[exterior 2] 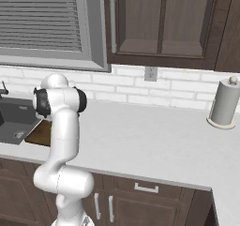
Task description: Pick up the sponge from the counter and clean the cutting board by briefly scrubbing or pressing down on the cutting board. Once finished, release the sponge.
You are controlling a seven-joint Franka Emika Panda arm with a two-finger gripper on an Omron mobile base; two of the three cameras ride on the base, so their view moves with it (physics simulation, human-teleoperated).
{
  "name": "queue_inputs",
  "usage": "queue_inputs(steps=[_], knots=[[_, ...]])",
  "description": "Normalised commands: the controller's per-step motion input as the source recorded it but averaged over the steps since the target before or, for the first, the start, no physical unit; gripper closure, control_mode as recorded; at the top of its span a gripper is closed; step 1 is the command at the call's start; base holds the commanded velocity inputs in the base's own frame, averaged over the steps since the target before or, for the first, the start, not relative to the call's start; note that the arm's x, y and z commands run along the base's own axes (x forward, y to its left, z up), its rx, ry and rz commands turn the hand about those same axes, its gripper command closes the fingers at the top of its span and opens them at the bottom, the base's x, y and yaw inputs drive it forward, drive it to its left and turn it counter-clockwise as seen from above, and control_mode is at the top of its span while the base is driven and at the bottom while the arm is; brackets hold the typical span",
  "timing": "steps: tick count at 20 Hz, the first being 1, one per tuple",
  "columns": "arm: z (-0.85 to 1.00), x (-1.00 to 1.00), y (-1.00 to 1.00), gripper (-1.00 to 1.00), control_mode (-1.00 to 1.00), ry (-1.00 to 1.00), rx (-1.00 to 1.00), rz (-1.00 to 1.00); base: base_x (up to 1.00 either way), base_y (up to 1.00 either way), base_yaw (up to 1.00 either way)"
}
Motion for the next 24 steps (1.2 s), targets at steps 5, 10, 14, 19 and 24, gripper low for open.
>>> queue_inputs(steps=[5,10,14,19,24], knots=[[-0.54,-1.0,-0.05,1.0,-1.0,0.2,0.0,0.0,0.0,0.0,0.0],[-0.35,-1.0,0.0,-1.0,-1.0,0.05,0.0,0.0,0.0,0.0,0.0],[-0.01,-0.21,0.01,-1.0,-1.0,-0.07,0.0,0.0,0.0,0.0,0.0],[0.14,-0.45,-0.22,-1.0,-1.0,-0.3,0.1,0.0,0.0,0.0,0.0],[0.41,-0.13,-0.14,-1.0,-1.0,-0.48,0.16,0.02,0.0,0.0,0.0]])
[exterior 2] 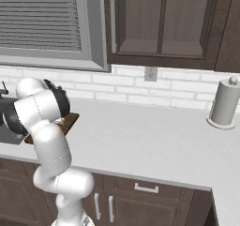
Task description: Pick up the sponge from the counter and clean the cutting board by briefly scrubbing or pressing down on the cutting board. Once finished, release the sponge.
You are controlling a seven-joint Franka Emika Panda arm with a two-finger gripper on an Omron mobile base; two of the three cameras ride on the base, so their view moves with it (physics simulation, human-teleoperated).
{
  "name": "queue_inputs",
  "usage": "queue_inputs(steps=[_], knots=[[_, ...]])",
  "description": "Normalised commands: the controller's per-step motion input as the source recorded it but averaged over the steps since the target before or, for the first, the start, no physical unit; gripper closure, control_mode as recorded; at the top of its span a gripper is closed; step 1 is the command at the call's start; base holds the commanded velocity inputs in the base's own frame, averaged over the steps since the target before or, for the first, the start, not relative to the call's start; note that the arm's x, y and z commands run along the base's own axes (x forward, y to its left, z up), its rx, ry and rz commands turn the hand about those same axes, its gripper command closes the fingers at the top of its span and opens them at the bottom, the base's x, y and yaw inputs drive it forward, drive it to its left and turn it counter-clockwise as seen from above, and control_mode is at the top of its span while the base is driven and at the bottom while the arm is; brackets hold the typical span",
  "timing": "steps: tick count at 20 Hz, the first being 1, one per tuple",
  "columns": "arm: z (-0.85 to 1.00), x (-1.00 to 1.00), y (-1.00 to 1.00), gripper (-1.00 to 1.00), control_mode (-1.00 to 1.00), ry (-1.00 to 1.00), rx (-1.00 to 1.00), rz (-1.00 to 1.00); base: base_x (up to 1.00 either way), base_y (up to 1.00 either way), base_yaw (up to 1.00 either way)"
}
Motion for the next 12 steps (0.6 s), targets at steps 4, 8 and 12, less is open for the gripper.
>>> queue_inputs(steps=[4,8,12], knots=[[-0.12,0.05,-0.06,-1.0,-1.0,-0.39,0.3,0.08,0.0,0.0,0.0],[-0.79,0.19,-0.08,-1.0,-1.0,-0.29,0.43,0.08,0.0,0.0,0.0],[-0.87,0.03,-0.22,-1.0,-1.0,-0.45,0.32,0.09,0.0,0.0,0.0]])
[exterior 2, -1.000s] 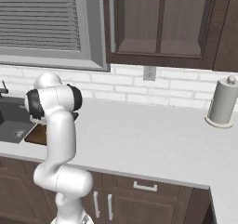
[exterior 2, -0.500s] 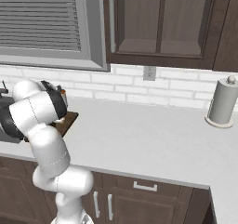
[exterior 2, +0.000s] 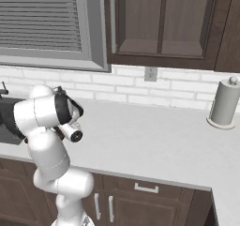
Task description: Pick up the sponge from the counter and clean the cutting board by briefly scrubbing or pressing down on the cutting board. Once finished, release the sponge.
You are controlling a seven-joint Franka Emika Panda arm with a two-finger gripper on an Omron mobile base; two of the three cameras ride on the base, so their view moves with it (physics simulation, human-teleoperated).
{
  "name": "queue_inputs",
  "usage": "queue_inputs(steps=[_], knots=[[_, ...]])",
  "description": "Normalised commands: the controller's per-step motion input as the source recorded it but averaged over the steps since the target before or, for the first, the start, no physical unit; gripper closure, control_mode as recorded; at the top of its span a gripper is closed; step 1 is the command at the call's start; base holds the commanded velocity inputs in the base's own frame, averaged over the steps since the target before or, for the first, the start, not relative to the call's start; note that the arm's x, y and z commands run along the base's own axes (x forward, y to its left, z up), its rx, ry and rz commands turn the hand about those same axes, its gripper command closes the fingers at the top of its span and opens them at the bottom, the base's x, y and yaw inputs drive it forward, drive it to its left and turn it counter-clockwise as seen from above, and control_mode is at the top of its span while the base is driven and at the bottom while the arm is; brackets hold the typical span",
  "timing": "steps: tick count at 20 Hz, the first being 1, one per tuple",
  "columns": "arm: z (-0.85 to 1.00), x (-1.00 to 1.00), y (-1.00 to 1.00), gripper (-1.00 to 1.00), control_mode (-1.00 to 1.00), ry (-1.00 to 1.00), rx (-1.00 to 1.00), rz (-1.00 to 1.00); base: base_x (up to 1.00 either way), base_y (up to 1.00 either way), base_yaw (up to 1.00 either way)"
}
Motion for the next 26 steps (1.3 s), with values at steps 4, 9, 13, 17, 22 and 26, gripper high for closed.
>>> queue_inputs(steps=[4,9,13,17,22,26], knots=[[-0.79,0.1,0.22,-1.0,-1.0,-0.51,0.22,0.05,0.0,0.0,0.0],[-0.51,0.02,0.11,-1.0,-1.0,-0.5,0.17,0.03,0.0,0.0,0.0],[-0.03,0.15,0.0,-1.0,-1.0,-0.47,0.05,0.06,0.0,0.0,0.0],[0.67,-0.11,-0.1,-1.0,-1.0,-0.19,0.14,0.01,0.0,0.0,0.0],[0.8,-0.38,-0.3,-1.0,-1.0,-0.08,0.21,0.0,0.0,0.0,0.0],[1.0,-0.83,-0.07,-1.0,-1.0,-0.08,0.23,0.0,0.0,0.0,0.0]])
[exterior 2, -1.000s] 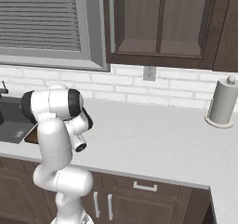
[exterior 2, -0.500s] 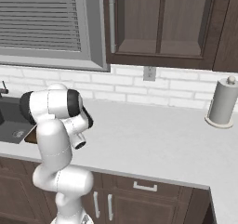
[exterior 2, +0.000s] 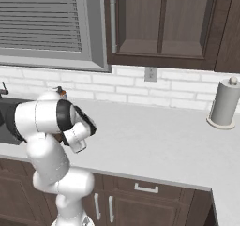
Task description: Pick up the sponge from the counter and clean the cutting board by briefly scrubbing or pressing down on the cutting board. Once finished, release the sponge.
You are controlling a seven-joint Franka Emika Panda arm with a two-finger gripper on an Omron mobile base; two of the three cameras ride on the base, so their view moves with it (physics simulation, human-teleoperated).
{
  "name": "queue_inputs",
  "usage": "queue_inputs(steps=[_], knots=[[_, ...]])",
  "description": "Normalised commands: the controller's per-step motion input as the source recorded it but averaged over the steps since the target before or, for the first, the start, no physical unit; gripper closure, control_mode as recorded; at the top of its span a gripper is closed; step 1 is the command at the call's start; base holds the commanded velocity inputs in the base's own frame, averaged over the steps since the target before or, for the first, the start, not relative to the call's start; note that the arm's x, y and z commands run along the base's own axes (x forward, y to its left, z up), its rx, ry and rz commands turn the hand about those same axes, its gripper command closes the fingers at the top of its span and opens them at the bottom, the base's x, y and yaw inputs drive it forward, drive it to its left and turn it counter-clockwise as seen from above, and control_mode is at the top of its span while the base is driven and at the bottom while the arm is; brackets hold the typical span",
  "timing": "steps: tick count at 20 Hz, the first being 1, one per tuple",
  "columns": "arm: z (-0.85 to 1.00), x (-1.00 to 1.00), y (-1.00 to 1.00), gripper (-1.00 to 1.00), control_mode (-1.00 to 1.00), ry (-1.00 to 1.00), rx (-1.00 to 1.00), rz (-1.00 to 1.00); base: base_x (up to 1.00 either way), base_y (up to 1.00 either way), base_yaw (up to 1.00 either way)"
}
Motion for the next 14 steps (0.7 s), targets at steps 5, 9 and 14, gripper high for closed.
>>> queue_inputs(steps=[5,9,14], knots=[[1.0,-0.94,0.0,-1.0,-1.0,-0.1,0.16,0.0,0.0,0.0,0.0],[1.0,-1.0,-0.09,-1.0,-1.0,-0.06,0.13,0.0,0.0,0.0,0.0],[1.0,-0.95,-0.12,-1.0,-1.0,-0.11,0.14,0.04,0.0,0.0,0.0]])
